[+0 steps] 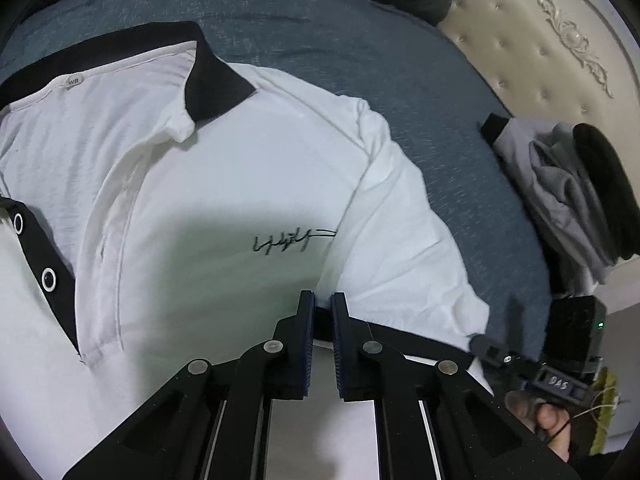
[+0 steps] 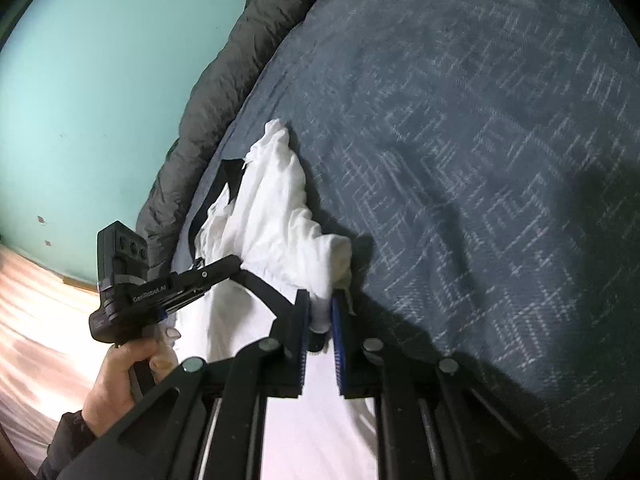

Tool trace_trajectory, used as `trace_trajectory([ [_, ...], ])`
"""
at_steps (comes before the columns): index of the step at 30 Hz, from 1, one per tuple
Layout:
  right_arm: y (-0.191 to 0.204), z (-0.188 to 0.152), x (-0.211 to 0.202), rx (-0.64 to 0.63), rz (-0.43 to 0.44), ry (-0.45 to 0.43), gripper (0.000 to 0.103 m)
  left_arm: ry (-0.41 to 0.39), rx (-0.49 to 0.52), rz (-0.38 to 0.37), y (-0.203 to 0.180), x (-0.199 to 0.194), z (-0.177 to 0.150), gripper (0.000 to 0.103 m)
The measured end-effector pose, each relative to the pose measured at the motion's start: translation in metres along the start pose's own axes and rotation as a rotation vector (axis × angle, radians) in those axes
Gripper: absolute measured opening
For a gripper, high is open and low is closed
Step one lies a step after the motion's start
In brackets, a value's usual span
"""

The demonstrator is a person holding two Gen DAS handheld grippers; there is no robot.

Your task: Fold clothes

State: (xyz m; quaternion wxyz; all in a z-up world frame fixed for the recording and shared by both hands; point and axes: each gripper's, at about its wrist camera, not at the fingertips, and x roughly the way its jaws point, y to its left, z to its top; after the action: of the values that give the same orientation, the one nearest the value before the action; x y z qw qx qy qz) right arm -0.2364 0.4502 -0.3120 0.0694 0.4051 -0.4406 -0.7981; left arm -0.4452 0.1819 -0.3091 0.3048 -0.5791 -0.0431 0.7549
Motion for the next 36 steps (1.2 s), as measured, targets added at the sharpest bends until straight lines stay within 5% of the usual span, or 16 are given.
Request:
trace_trajectory([
  [4,0.006,0.009,-0.017,-0.046,-0.049,-0.071,0.011,-0.012,0.02,0.032,-0.003,-0.001,0.003,0.01],
  [8,0.002,0.017,-0.021,-0.053,-0.048,-0.086,0.032,-0.014,0.01,0.031,-0.001,-0.004,0.005,0.01],
  [20,-0.007,0.017,-0.003,-0.047,-0.035,-0.055,0.032,0.002,-0.005,0.022,0.004,-0.006,0.001,0.011],
  [25,-0.011,0.018,-0.002,-0.01,-0.011,-0.062,0.032,-0.034,-0.025,0.028,0.008,-0.016,-0.002,0.037],
  [36,0.029,0.017,-0.002,-0.147,0.0,-0.073,0.032,-0.103,-0.04,0.051,0.014,-0.036,-0.013,0.039],
])
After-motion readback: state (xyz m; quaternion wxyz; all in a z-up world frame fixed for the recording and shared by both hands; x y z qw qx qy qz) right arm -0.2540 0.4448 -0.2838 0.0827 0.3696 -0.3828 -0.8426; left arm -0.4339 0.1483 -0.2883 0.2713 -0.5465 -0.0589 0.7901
